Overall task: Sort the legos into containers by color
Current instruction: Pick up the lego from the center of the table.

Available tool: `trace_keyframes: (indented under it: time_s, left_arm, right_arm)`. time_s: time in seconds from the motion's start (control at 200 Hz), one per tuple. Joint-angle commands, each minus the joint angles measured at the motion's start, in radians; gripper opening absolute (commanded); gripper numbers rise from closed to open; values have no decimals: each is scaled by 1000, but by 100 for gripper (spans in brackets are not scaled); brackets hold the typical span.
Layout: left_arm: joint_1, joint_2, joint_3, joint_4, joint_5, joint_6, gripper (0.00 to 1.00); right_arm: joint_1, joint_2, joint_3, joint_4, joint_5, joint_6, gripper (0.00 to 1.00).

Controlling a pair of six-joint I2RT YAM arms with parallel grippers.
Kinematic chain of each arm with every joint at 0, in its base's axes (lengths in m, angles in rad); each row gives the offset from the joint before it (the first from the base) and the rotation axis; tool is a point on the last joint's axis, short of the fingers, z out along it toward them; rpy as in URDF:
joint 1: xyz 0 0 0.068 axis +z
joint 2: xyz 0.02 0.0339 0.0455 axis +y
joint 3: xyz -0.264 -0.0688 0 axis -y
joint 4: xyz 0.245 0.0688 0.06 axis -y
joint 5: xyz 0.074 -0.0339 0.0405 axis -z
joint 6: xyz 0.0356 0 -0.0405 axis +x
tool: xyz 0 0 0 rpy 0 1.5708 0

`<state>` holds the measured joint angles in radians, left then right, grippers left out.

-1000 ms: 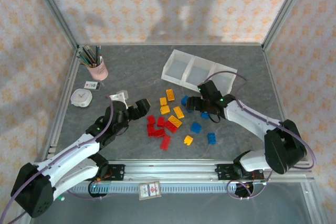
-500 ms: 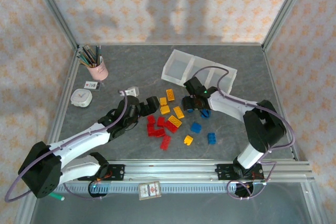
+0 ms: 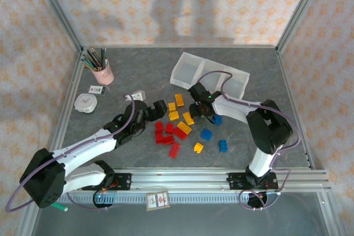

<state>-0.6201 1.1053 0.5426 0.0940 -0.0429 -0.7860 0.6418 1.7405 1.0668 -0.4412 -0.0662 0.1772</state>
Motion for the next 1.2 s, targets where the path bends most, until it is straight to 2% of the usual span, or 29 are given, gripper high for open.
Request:
trace_keyframes:
  time_s: [0.0, 0.746, 1.001, 1.191]
  left_arm:
    - [-4, -17, 28, -14, -34, 1, 99]
    - [-4, -13, 61, -29, -37, 5, 99]
    - [-4, -35, 100, -79, -66, 24, 99]
    - [10, -35, 149, -109, -81, 56, 99]
  right_arm:
    - [4, 17, 24, -20, 43, -16, 53]
    - [5, -22, 32, -45, 21, -67, 24]
    - [4, -87, 99, -116, 42, -52, 22]
    - [-5, -59, 241, -146, 73, -35, 22]
